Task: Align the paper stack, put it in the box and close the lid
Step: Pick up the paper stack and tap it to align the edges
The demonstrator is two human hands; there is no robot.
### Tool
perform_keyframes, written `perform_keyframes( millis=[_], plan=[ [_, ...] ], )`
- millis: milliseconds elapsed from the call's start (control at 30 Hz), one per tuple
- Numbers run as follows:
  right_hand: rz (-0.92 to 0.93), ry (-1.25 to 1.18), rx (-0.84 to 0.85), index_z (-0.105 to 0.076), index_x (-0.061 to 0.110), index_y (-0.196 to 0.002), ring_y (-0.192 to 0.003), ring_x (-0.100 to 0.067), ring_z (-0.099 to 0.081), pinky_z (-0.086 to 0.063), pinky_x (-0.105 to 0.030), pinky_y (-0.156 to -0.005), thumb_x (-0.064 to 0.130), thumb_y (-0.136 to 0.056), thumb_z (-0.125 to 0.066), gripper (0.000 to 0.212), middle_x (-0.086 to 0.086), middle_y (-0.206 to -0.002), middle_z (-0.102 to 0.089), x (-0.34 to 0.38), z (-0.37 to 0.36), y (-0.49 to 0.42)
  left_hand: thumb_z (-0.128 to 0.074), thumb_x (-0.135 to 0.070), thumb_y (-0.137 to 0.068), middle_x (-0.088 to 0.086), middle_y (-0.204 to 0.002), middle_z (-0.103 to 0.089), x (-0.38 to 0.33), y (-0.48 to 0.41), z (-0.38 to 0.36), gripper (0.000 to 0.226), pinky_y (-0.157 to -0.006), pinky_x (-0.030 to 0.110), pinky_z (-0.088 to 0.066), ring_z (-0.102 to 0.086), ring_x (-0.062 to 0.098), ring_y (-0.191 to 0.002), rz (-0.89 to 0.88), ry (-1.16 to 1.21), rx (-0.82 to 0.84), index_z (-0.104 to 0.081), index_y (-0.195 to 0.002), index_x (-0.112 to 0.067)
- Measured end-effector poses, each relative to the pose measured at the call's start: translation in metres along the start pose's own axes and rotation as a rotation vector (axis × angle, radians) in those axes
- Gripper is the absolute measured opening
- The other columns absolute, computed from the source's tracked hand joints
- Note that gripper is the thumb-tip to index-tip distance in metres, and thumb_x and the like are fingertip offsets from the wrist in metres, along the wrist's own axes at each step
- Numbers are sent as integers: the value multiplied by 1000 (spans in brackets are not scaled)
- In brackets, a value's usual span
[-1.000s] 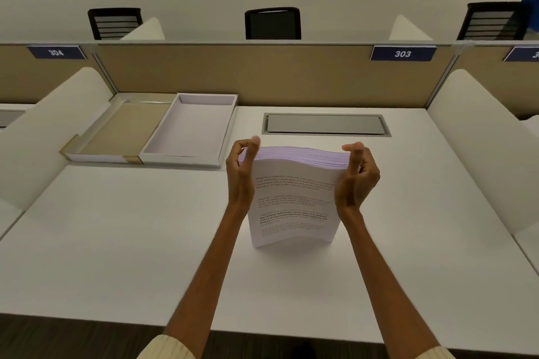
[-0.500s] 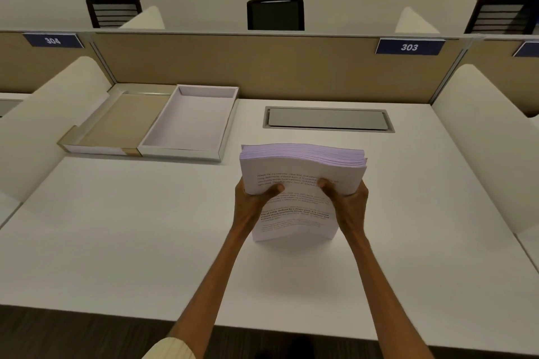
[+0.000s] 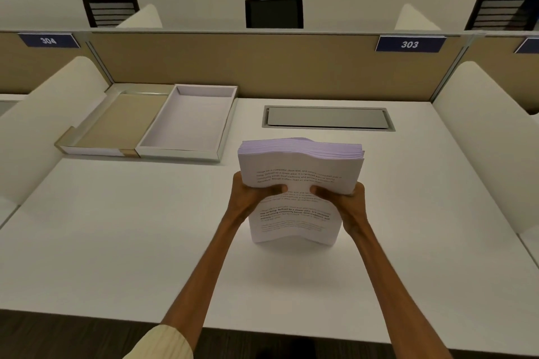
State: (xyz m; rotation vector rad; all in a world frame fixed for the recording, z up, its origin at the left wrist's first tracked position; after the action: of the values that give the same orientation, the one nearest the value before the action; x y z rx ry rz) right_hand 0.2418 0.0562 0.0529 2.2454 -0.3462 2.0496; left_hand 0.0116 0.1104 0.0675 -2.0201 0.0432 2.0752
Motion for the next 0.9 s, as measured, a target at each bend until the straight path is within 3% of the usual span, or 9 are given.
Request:
perform_keyframes(
  millis=[200, 333, 533, 700, 800, 900],
  plan=[
    [41, -1, 55, -78, 30, -97, -82, -19, -77, -61, -27, -64, 23, -60, -89, 40, 4, -97, -80, 23, 4, -14, -89, -15, -61, -14, -97, -78, -26, -13, 1, 51, -66, 21, -61, -76, 12, -90, -68, -1, 61, -73, -100, -42],
    [-40, -10, 32, -80, 30, -89, -81, -18, -78, -61, -29, -63, 28, -50, -92, 40, 2, -92, -80, -3, 4, -8, -87, -23, -61, -10, -96, -79, -12, -8, -5, 43, -71, 31, -64, -76, 18, -91, -13, 5, 72, -73, -98, -40],
    [-75, 14, 6, -78, 32, -95, -85, -16, -77, -61, -27, -66, 28, -54, -93, 44, 4, -97, -80, -29, 1, 0, -81, 0, -71, -8, -103, -78, 33, -1, -4, 51, -69, 26, -62, -75, 16, -94, 117, 83, 77, -73, -102, -40],
    [-43, 17, -62, -75, 29, -100, -83, -11, -76, -60, -21, -63, 26, -72, -83, 29, 10, -95, -79, -35, -3, 8, -85, -23, -68, -11, -101, -78, 76, 23, -2, 38, -71, 25, -62, -75, 12, -93, 200, 74, -69, -73, -99, -42],
    [-56, 31, -132, -73, 24, -96, -76, -10, -76, -58, -20, -60, 42, -72, -79, 31, 9, -86, -79, -42, -5, 13, -85, -39, -66, -12, -99, -78, 83, 30, 1, 38, -73, 30, -64, -75, 14, -90, 193, 61, -144, -71, -101, -38],
    [-71, 23, -175, -74, 23, -90, -73, -15, -76, -59, -23, -59, 41, -71, -81, 27, 3, -83, -79, -47, -5, 14, -85, -46, -65, -13, -94, -79, 78, 33, 6, 42, -69, 27, -64, -76, 14, -84, 162, 54, -210, -70, -103, -33]
  ],
)
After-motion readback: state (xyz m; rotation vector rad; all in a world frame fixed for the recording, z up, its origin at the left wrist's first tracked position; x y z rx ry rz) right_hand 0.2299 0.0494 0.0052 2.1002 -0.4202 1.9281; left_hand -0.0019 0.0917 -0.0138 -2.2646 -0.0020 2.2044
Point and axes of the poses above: each hand's wrist, its own y-axis away from the middle knuckle, its own z-axis out of the back of the hand, x = y × z, the point moved 10 cm from there along -y, towards the middle knuckle
